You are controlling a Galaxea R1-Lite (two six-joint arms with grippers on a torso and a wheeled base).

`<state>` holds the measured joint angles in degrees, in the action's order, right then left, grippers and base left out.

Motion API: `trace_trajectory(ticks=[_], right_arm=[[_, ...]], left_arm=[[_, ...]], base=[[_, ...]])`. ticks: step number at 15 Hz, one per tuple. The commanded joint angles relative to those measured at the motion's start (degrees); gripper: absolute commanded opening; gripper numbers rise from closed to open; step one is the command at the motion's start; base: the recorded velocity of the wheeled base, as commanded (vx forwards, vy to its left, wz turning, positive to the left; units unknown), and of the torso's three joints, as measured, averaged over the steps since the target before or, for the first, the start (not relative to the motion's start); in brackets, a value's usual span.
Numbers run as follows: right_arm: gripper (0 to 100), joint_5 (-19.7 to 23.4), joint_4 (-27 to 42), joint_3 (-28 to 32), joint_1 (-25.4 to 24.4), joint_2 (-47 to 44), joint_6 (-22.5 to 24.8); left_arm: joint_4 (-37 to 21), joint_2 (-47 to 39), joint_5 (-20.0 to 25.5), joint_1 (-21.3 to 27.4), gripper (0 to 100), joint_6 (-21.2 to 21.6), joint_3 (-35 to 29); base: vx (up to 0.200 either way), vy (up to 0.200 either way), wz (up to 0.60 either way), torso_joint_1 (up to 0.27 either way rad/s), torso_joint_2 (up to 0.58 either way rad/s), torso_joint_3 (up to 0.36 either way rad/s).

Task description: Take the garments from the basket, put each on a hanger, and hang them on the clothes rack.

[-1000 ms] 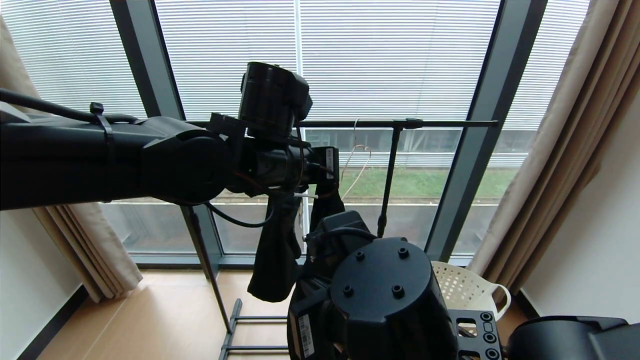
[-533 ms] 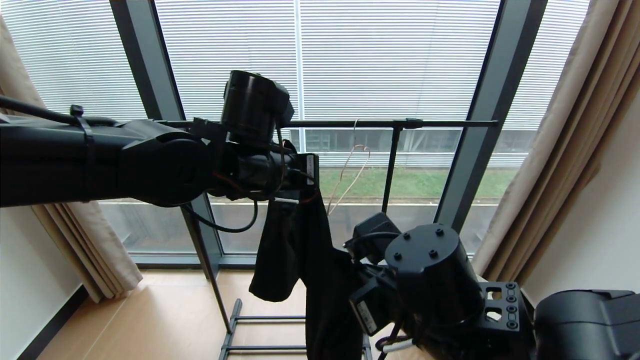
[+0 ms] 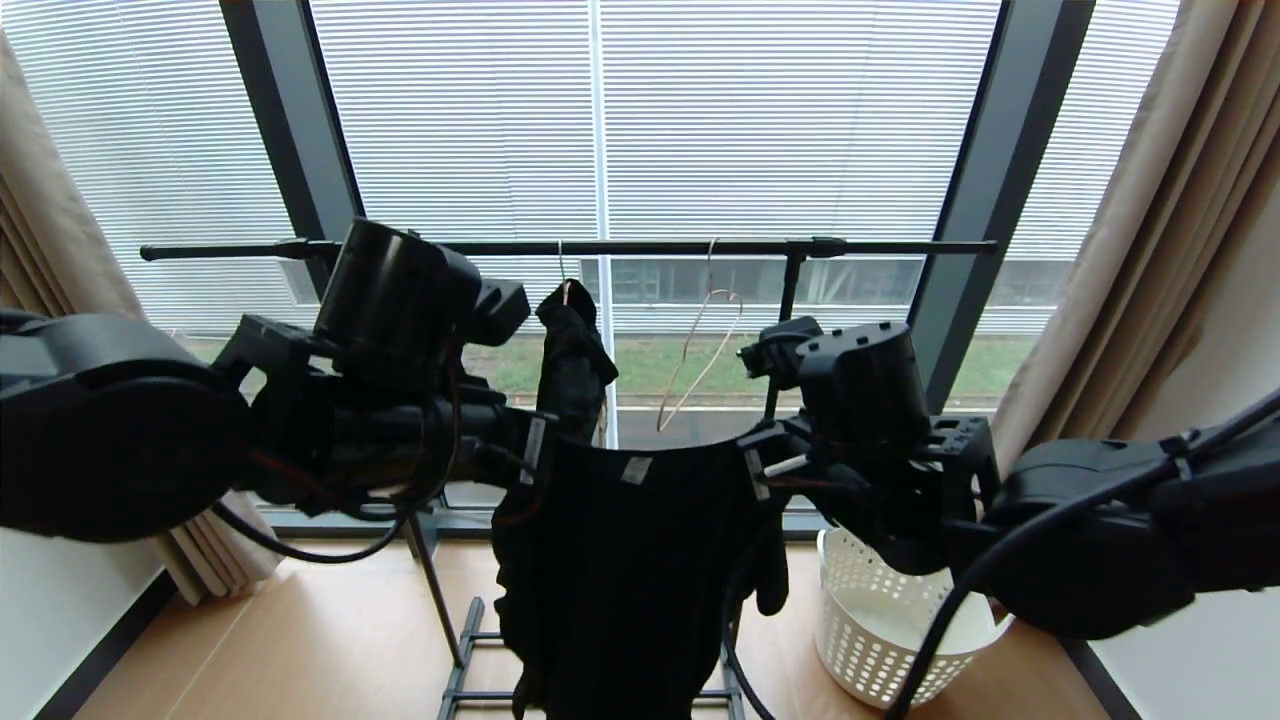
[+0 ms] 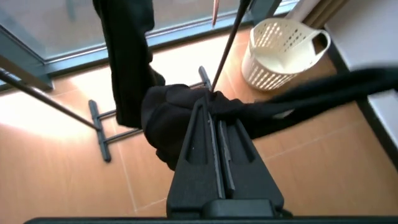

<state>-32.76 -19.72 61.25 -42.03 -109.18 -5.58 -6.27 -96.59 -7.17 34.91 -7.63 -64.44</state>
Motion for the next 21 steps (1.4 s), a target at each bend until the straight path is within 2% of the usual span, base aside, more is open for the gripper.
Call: trace_trajectory(ticks=[1,4,6,9,10,16,18,21], right_arm=[[0,0.0,0.0,10.9,0.0,-8.3,0.0],[0,0.1,0.1,18.1,-1.6,-12.3,0.0],[0,0.1,0.4,22.2,-3.8,-13.9,-0.1],[0,0.1,0.6,23.7,-5.5,-14.6,-0.1],[0,0.1,0.6,23.6,-6.2,-14.6,-0.3],[0,0.1,0.6,22.3,-5.6,-13.3,-2.6],[0,0.2,0.5,20.3,-3.7,-11.8,-2.7],[0,0.4,-0.1,14.2,0.6,-7.3,-3.6]], left_arm=[[0.0,4.7,-0.2,6.1,0,0.2,8.1],[0.0,4.9,-0.5,11.7,0,-1.5,10.0],[0.1,4.7,-0.3,16.0,0,-5.5,9.7],[0.3,2.9,0.0,19.4,0,-11.5,6.1],[0.3,2.2,0.0,19.7,0,-13.4,4.3],[0.3,2.2,-0.6,18.6,0,-13.5,6.0],[0.3,2.4,-1.3,17.0,0,-13.4,6.7],[0.4,2.3,-2.1,11.4,0,-12.3,7.7]], base=[[0.0,0.0,0.0,0.0,0.0,0.0],[0.0,0.0,0.0,0.0,0.0,0.0],[0.0,0.0,0.0,0.0,0.0,0.0],[0.0,0.0,0.0,0.0,0.0,0.0],[0.0,0.0,0.0,0.0,0.0,0.0],[0.0,0.0,0.0,0.0,0.0,0.0],[0.0,0.0,0.0,0.0,0.0,0.0],[0.0,0.0,0.0,0.0,0.0,0.0]])
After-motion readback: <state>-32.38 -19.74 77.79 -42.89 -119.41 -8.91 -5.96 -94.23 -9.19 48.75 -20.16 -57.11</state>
